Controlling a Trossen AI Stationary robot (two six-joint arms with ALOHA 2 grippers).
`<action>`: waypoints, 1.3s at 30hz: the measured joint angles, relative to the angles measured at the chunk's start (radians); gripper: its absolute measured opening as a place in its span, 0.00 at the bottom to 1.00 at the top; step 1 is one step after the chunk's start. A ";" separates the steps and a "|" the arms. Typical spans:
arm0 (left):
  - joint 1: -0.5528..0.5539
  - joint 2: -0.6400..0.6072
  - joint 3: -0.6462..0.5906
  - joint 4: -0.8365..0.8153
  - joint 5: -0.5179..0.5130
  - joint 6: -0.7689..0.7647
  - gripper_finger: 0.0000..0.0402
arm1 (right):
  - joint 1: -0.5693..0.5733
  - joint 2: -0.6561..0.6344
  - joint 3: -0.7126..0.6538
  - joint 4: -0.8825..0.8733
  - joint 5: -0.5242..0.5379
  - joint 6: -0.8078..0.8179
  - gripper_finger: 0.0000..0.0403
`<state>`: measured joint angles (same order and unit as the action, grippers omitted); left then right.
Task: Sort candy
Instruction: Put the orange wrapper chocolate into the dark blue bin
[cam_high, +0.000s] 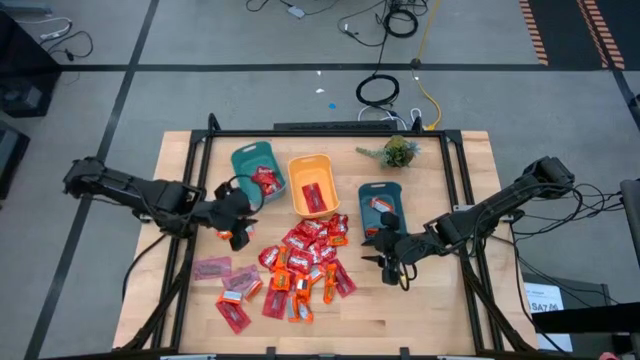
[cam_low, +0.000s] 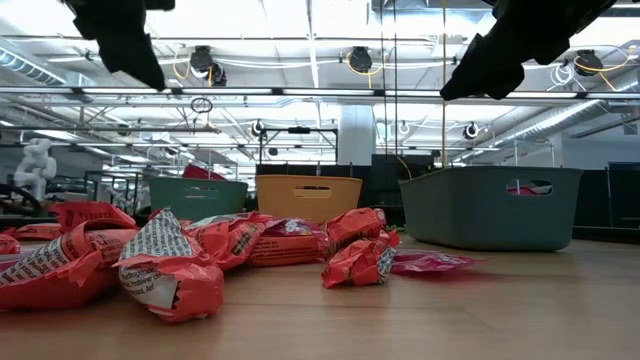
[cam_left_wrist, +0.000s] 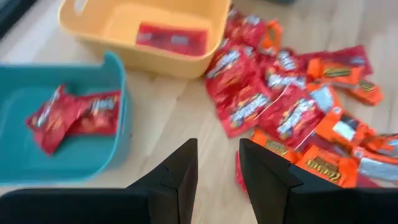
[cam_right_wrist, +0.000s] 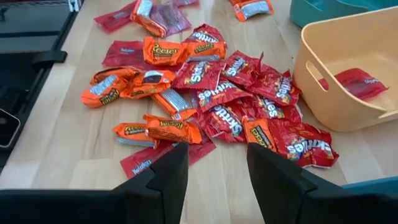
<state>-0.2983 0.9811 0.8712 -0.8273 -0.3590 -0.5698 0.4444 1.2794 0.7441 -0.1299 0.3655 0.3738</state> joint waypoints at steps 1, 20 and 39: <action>-0.017 0.001 -0.009 0.026 -0.012 0.024 0.32 | 0.000 0.000 0.000 0.001 0.000 0.000 0.39; -0.153 0.004 -0.468 0.664 -0.036 0.165 0.32 | -0.028 0.017 0.000 0.123 0.001 -0.003 0.39; -0.153 0.004 -0.468 0.655 -0.017 0.161 0.32 | -0.122 0.306 0.174 0.065 -0.002 -0.084 0.39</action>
<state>-0.4511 0.9852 0.4034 -0.1722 -0.3756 -0.4086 0.3220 1.5856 0.9182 -0.0649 0.3635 0.2903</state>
